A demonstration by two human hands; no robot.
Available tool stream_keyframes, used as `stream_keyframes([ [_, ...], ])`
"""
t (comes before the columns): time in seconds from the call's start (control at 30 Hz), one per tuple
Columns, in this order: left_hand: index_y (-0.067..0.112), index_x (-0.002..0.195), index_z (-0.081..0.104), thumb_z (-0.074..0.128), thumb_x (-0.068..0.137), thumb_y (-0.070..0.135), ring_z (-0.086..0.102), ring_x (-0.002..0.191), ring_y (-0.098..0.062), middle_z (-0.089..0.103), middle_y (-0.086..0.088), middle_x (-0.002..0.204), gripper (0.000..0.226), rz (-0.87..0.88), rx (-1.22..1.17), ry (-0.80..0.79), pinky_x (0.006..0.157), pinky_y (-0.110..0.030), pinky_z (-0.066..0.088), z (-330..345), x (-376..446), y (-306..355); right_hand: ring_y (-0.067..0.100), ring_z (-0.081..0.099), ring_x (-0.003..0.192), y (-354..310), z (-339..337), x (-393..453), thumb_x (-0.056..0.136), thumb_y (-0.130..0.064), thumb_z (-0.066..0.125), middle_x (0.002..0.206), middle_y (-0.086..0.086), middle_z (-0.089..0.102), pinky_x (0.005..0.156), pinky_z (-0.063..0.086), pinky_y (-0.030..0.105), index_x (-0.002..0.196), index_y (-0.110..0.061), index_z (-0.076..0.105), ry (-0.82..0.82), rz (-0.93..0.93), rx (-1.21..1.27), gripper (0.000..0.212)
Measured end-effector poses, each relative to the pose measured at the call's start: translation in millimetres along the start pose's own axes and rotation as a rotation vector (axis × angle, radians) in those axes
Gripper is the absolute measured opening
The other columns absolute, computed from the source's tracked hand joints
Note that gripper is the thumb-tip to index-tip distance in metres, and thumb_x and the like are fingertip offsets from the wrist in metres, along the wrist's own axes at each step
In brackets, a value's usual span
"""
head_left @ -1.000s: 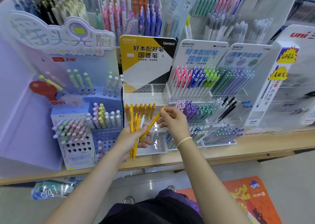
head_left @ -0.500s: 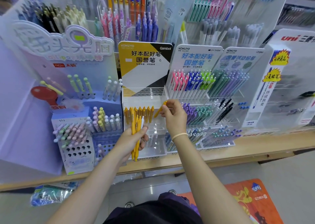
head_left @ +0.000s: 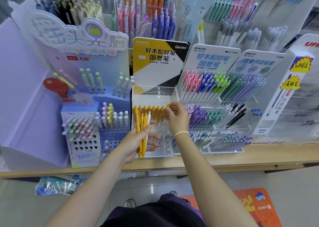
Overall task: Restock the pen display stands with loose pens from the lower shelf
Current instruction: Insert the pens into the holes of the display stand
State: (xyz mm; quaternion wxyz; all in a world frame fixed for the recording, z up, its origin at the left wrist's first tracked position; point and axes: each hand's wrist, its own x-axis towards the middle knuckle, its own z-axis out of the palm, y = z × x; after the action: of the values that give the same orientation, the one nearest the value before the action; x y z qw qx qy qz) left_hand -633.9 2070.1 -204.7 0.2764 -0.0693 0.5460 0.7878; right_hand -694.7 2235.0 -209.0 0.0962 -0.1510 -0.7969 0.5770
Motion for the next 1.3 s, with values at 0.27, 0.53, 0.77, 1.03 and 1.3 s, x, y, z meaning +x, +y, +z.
stream_keyframes([
  [0.27, 0.011, 0.126, 0.059, 0.056, 0.099, 0.032, 0.036, 0.047, -0.012, 0.049, -0.003, 0.065, 0.034, -0.030, -0.044, 0.047, 0.045, -0.022, 0.031, -6, 3, -6, 0.028, 0.070, 0.081, -3, 7, 3, 0.091, -0.013, 0.068, 0.089, 0.006, 0.070, 0.076, 0.059, 0.052, 0.085, -0.039, 0.058, 0.016, 0.020, 0.019, 0.029],
  [0.53, -0.002, 0.115, 0.062, 0.056, 0.100, 0.012, 0.059, 0.065, -0.015, 0.065, -0.014, 0.084, 0.021, -0.024, -0.056, 0.077, 0.046, -0.021, 0.042, -4, 6, -7, 0.031, 0.069, 0.084, 2, 5, -6, 0.091, -0.010, 0.068, 0.089, 0.010, 0.069, 0.079, 0.058, 0.052, 0.083, -0.035, 0.058, -0.009, 0.056, 0.009, 0.028],
  [0.77, 0.004, 0.115, 0.066, 0.059, 0.099, 0.019, 0.068, 0.077, -0.019, 0.072, -0.012, 0.093, 0.023, -0.057, -0.027, 0.056, 0.054, -0.022, 0.048, -7, 1, -2, 0.022, 0.069, 0.074, -8, 2, -25, 0.098, -0.021, 0.060, 0.089, 0.004, 0.066, 0.068, 0.061, 0.037, 0.100, -0.016, 0.061, 0.045, 0.064, 0.077, 0.006],
  [1.03, 0.008, 0.125, 0.061, 0.066, 0.086, 0.025, 0.060, 0.057, -0.019, 0.068, -0.014, 0.084, 0.043, -0.195, 0.066, -0.239, 0.045, -0.022, 0.042, 1, -5, -2, 0.024, 0.069, 0.098, -30, -7, -44, 0.100, -0.029, 0.057, 0.109, 0.014, 0.070, 0.077, 0.058, 0.028, 0.119, -0.007, 0.064, -0.398, 0.083, 0.256, 0.030],
  [1.3, 0.001, 0.121, 0.059, 0.065, 0.087, 0.021, 0.065, 0.068, -0.020, 0.068, -0.015, 0.088, 0.040, -0.152, 0.057, -0.181, 0.045, -0.020, 0.046, 0, -8, -6, 0.032, 0.071, 0.087, -14, -27, -49, 0.096, -0.005, 0.059, 0.097, 0.019, 0.072, 0.070, 0.060, 0.036, 0.109, 0.004, 0.064, -0.427, 0.197, 0.469, 0.016],
])
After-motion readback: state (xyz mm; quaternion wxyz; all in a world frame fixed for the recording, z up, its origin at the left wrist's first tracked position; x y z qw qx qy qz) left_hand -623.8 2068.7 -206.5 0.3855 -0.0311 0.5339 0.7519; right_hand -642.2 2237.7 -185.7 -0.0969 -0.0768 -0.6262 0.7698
